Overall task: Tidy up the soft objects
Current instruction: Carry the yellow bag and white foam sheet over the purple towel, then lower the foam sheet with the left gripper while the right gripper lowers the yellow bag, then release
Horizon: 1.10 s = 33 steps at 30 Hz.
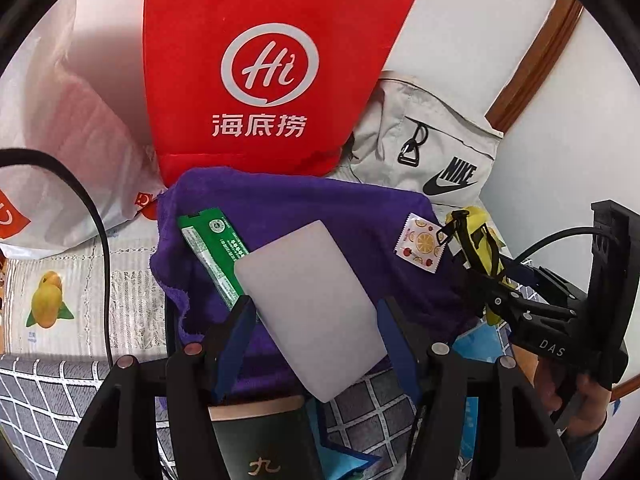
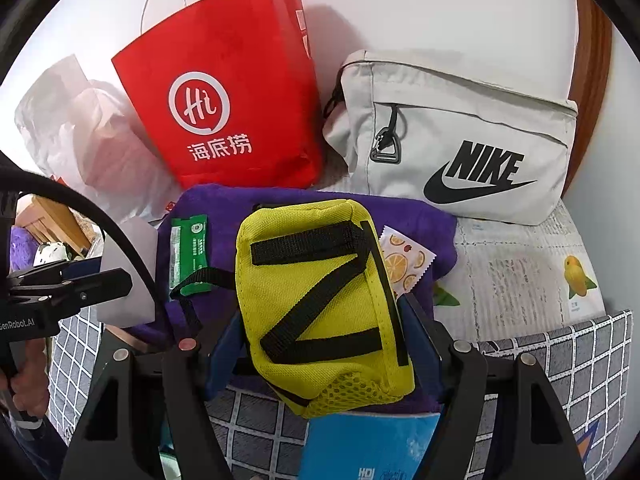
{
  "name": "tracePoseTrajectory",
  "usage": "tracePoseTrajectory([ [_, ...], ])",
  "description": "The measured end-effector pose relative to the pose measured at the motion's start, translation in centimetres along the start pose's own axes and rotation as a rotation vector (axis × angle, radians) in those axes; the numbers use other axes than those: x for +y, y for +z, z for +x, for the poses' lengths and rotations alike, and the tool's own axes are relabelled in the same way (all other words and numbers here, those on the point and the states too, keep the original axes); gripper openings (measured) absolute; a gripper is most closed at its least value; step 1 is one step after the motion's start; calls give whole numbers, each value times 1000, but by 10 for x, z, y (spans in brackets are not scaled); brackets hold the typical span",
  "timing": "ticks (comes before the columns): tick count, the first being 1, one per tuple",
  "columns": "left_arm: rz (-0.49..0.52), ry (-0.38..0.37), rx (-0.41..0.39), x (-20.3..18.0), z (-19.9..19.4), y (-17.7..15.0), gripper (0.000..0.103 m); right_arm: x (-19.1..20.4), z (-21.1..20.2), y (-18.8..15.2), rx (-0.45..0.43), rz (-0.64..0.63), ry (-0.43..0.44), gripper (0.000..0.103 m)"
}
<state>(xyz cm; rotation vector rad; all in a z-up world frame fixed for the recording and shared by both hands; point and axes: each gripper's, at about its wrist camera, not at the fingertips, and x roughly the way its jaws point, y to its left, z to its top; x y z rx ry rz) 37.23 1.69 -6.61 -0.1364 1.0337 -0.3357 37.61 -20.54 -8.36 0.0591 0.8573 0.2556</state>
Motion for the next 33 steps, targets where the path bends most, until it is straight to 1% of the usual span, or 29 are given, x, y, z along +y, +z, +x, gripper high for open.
tracePoseTrajectory([
  [7,-12,13,15,5,15,4,61,-4,13,3,13,-5,13,73],
  [12,-16,21,22,8,21,5,61,-6,26,5,39,-10,16,73],
  [15,-25,12,22,10,25,7,61,-7,31,6,45,-10,17,73],
  [19,-31,26,28,14,28,7,61,-7,37,7,58,-11,21,73],
  [23,-39,36,38,18,32,7,61,-8,54,5,119,-18,13,73],
  [25,-35,38,38,19,32,7,61,-7,67,1,170,-47,-15,73],
  [27,-29,42,46,19,35,6,61,-9,78,-2,211,-39,-24,73],
  [29,-31,43,53,19,39,6,61,-12,87,-3,243,-19,-15,73],
  [33,-28,48,71,20,45,6,62,-12,95,-1,266,-30,-31,73],
])
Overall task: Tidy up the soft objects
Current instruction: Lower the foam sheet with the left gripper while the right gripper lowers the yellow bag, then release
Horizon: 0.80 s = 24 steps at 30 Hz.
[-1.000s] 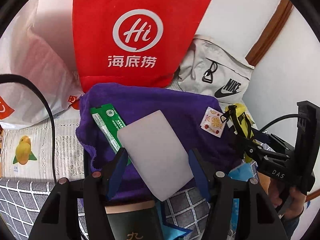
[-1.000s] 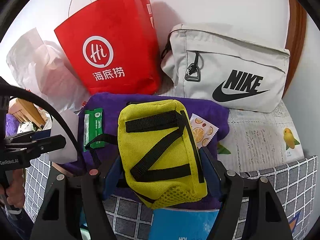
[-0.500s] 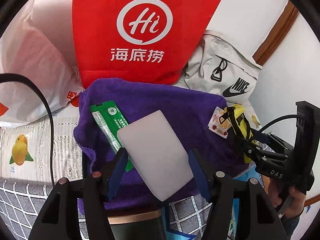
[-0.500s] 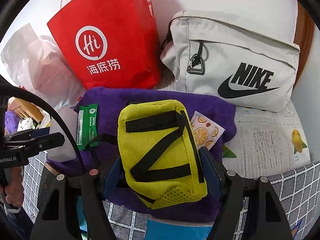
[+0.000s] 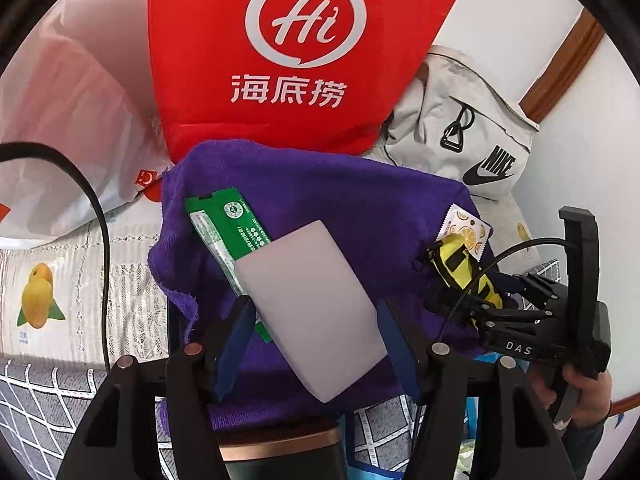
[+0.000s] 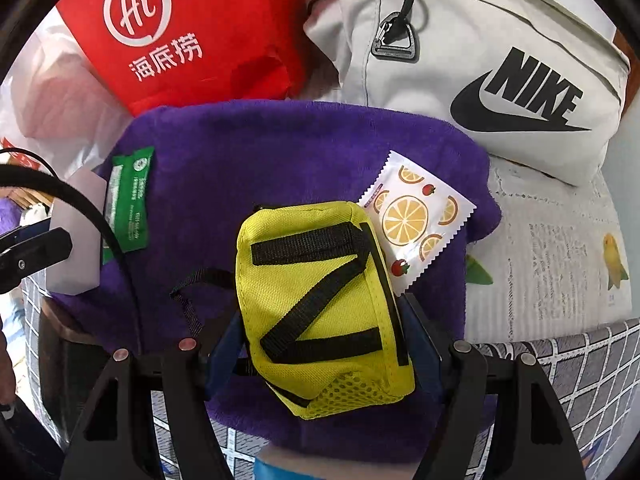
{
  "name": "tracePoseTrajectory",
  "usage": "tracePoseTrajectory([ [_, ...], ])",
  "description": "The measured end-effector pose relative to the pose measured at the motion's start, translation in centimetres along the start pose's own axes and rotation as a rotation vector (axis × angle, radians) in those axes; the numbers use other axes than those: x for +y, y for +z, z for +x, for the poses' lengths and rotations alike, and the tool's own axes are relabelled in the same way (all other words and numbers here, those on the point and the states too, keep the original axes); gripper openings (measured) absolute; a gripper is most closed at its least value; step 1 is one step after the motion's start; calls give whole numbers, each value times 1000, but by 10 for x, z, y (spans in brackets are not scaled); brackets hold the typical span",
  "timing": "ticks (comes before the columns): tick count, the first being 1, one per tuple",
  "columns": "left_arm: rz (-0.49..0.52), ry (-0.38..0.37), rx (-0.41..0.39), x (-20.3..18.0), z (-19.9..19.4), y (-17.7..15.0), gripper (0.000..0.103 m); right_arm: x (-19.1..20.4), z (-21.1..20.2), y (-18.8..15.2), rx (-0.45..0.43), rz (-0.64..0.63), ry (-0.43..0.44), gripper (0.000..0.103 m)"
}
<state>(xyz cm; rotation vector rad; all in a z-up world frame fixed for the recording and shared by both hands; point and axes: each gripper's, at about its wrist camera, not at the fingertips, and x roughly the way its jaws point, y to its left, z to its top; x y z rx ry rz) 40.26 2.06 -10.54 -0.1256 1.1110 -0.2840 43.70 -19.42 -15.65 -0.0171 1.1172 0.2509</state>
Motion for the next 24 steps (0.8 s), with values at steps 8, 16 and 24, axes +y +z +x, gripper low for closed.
tracePoseTrajectory([
  [8,-59,-19,16,12,12,2,62,-3,3,1,23,17,30,81],
  [16,-12,18,57,1,27,-1,63,4,-14,-3,-28,-10,-4,83],
  [24,7,64,94,-3,41,-7,63,12,-34,-3,-101,-56,-3,83],
])
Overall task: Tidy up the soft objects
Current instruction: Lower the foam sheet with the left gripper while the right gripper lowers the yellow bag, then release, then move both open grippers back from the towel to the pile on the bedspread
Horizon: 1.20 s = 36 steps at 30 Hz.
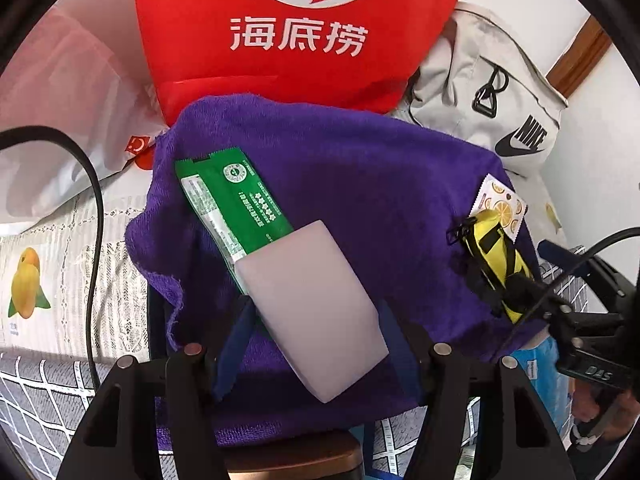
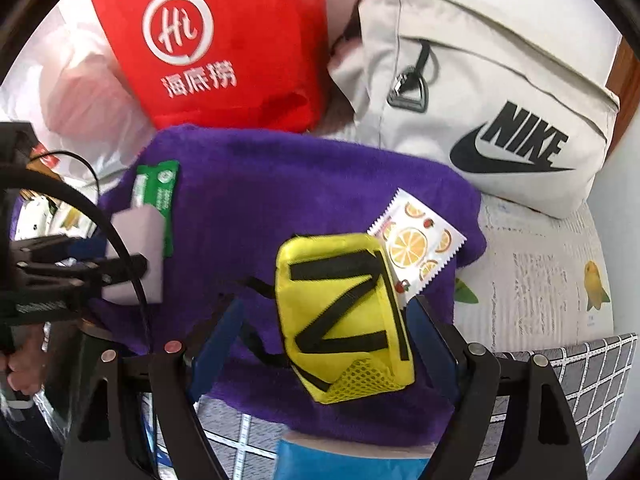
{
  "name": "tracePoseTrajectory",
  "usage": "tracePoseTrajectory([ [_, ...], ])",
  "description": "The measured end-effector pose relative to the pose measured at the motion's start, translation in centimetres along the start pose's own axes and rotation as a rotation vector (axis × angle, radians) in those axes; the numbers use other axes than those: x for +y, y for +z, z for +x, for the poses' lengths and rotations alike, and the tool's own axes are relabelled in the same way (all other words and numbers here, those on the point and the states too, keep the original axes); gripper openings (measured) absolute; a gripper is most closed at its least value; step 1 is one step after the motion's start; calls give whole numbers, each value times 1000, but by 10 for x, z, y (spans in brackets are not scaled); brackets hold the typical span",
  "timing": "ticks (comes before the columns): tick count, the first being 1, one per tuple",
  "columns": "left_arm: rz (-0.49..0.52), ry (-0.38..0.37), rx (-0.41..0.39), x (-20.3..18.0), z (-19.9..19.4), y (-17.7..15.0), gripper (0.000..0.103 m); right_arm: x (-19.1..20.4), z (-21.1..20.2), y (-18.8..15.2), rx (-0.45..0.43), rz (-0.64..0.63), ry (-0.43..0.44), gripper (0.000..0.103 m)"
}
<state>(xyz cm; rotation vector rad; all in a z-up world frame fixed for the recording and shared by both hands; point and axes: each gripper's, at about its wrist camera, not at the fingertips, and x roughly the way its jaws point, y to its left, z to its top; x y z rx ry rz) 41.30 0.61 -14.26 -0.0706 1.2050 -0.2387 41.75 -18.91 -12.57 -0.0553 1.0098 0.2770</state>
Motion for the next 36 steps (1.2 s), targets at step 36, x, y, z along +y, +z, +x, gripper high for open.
tracePoseTrajectory([
  [36,-55,-7,43,5,-41,-8,82,5,-108,-23,-163,54,-92,83],
])
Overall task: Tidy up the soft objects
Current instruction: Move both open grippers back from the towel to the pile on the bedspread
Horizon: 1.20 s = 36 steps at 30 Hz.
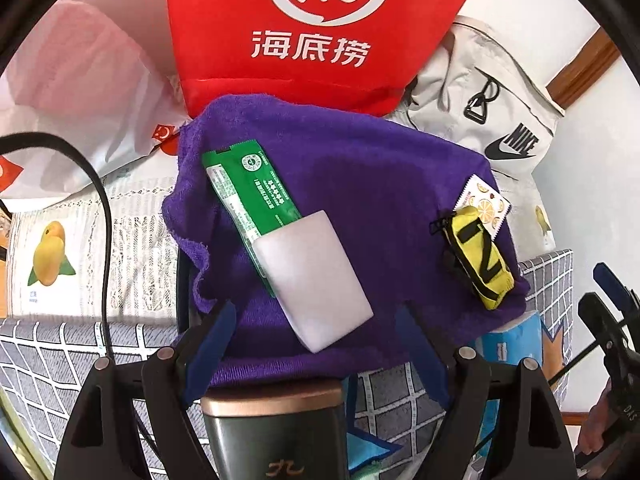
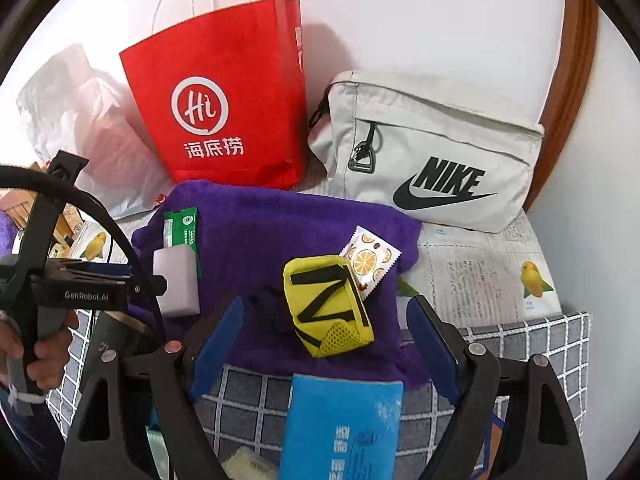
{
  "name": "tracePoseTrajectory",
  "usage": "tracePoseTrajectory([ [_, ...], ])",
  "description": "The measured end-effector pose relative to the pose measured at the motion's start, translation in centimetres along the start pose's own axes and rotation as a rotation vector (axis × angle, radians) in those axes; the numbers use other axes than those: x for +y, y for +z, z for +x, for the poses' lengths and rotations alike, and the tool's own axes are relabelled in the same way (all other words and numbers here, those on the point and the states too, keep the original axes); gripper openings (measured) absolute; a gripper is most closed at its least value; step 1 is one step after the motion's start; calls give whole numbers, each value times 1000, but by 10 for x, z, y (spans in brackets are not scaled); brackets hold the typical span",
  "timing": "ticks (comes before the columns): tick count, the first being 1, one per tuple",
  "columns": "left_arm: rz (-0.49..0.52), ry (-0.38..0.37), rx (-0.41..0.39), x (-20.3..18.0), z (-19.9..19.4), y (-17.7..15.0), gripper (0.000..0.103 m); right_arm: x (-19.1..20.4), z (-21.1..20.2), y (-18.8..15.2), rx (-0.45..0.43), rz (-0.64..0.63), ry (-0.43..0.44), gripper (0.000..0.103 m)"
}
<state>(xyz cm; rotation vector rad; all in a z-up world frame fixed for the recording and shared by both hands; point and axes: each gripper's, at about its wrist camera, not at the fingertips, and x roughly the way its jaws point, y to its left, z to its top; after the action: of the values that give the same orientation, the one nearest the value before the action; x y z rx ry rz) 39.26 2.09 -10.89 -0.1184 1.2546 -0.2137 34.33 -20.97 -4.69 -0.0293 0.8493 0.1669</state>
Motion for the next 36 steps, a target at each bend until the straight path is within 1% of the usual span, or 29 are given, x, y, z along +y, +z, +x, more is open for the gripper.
tracePoseTrajectory([
  [4,-13,-14,-18,1,-13,-4,82,-2,-15,-6,-6,8,12,83],
  [7,-23,-1,-33,3,-22,-6,82,-3,-25,-10,-5,14,17,83],
  [8,-36,0,-28,5,-23,-8,82,-3,-31,-11,-9,13,11,83],
  [11,-65,-30,-3,9,-28,-15,82,0,-44,-16,-33,-2,7,83],
  [17,-34,-17,-30,3,-51,-32,82,5,-58,-27,-39,7,45,83],
  [21,-27,-29,-44,1,-66,-46,82,11,-63,-38,-29,-6,61,83],
  [25,-27,-39,-57,-1,-81,-61,82,17,-68,-52,-14,-19,67,83],
  [31,-4,-47,-90,-9,-101,-84,82,16,-85,-68,-27,-8,71,83],
  [36,9,-30,-110,-13,-113,-99,82,14,-96,-81,-31,7,81,83],
])
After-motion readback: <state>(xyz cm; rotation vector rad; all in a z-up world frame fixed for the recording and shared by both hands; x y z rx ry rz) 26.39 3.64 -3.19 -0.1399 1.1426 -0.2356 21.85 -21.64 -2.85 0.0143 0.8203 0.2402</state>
